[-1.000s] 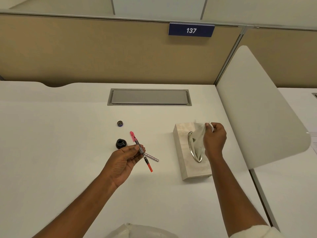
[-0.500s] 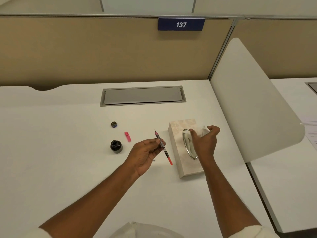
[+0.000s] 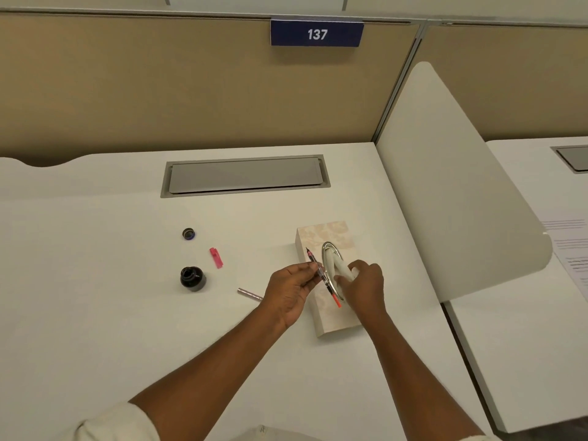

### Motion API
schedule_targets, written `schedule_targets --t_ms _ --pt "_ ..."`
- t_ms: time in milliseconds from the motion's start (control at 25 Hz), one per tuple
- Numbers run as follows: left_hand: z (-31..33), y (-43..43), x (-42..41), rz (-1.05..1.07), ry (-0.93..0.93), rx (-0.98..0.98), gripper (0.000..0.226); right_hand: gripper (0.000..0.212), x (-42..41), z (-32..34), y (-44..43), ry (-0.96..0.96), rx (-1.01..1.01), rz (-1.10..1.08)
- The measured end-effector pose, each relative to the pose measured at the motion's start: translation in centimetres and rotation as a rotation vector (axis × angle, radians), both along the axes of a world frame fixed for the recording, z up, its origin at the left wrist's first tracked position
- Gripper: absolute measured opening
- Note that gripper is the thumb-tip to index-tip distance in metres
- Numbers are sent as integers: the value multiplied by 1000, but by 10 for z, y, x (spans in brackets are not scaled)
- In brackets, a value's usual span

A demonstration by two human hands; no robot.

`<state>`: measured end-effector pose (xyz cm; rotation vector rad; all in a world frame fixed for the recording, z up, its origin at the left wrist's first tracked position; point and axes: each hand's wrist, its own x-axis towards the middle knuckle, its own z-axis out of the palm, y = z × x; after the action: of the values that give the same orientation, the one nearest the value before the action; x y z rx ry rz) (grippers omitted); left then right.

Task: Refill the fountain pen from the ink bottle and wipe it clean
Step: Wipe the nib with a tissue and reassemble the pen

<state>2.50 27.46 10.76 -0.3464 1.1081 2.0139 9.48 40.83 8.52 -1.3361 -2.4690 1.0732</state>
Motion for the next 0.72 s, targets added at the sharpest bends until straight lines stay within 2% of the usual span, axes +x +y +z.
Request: schedule_targets --t_ms 240,320,520,720 --pt "-20 24 5 -13 -2 -50 10 8 -1 -2 -5 59 125 79" --pt "-26 30 5 -3 -8 -66 12 4 0 -1 -6 70 97 82" --pt "-36 33 7 31 -25 -63 10 21 2 5 9 14 -48 100" --pt "-38 33 7 59 -32 -59 15 17 10 23 21 8 -77 137"
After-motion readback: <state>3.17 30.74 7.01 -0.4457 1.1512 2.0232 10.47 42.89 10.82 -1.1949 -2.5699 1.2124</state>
